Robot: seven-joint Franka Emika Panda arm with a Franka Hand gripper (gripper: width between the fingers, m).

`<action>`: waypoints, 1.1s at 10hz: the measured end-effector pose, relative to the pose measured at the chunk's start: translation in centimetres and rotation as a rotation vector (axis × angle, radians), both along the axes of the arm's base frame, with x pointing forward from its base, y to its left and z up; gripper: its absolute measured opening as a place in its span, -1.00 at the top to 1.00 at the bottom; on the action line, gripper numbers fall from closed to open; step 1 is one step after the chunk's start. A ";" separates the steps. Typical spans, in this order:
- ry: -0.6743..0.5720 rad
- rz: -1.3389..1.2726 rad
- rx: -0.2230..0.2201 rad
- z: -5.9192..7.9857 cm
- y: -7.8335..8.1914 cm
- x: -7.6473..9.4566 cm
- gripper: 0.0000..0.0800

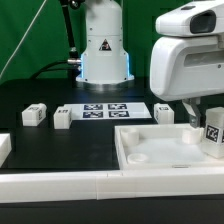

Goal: Assemble one leg

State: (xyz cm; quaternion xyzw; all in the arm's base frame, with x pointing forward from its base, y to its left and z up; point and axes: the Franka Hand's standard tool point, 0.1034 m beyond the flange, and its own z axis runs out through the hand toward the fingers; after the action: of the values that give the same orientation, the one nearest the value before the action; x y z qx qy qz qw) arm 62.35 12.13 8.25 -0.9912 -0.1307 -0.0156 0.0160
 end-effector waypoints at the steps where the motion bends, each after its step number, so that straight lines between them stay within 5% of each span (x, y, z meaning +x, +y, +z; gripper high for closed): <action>1: 0.000 0.000 0.000 0.0 0.0 0.0 -0.07; 2: 0.000 0.000 0.000 0.0 0.0 0.0 0.28; 6: 0.003 -0.046 0.004 0.0 0.0 0.0 0.27; 11: 0.043 -0.745 0.056 -0.2 -0.8 0.1 0.27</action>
Offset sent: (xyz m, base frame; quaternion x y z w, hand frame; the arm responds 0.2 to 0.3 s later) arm 0.0000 0.0000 0.0000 0.0000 0.0000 0.0000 1.0000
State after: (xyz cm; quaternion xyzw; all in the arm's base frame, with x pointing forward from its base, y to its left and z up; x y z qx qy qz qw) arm 62.40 11.36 8.05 -0.9701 0.2396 -0.0029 0.0393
